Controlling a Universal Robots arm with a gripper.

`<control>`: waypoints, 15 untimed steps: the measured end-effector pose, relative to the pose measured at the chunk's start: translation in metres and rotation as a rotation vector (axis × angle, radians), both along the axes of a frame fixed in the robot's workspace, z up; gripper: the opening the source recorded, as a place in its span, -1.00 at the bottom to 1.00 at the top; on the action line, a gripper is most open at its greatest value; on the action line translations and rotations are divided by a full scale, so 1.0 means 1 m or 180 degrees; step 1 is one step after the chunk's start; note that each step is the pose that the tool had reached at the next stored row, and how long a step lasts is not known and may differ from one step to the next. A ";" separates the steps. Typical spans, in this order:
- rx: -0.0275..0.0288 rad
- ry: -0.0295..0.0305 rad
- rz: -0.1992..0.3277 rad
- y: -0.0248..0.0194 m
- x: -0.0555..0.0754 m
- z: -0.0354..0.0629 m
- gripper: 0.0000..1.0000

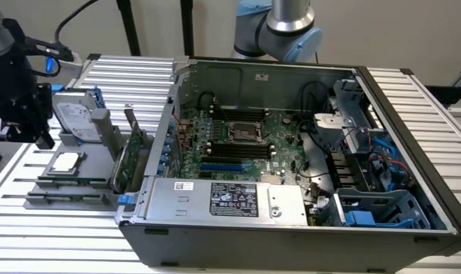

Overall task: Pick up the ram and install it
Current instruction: 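Pick up the ram and move it above insertion slot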

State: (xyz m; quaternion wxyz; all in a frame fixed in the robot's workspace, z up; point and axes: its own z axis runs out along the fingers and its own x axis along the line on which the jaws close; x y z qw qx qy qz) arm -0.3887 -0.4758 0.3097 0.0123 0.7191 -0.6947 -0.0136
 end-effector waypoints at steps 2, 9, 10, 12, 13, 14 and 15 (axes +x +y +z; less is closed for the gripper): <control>0.0000 0.0000 0.0070 -0.0008 0.000 -0.0011 -1.00; 0.0013 -0.0025 0.0114 -0.0259 0.000 -0.0067 1.00; 0.0016 -0.0034 0.0115 -0.0297 0.000 -0.0077 1.00; 0.0022 -0.0048 0.0116 -0.0329 0.000 -0.0102 1.00; 0.0024 -0.0052 0.0116 -0.0331 0.000 -0.0120 1.00; 0.0024 -0.0053 0.0116 -0.0332 0.000 -0.0138 1.00; 0.0024 -0.0053 0.0116 -0.0332 0.000 -0.0156 1.00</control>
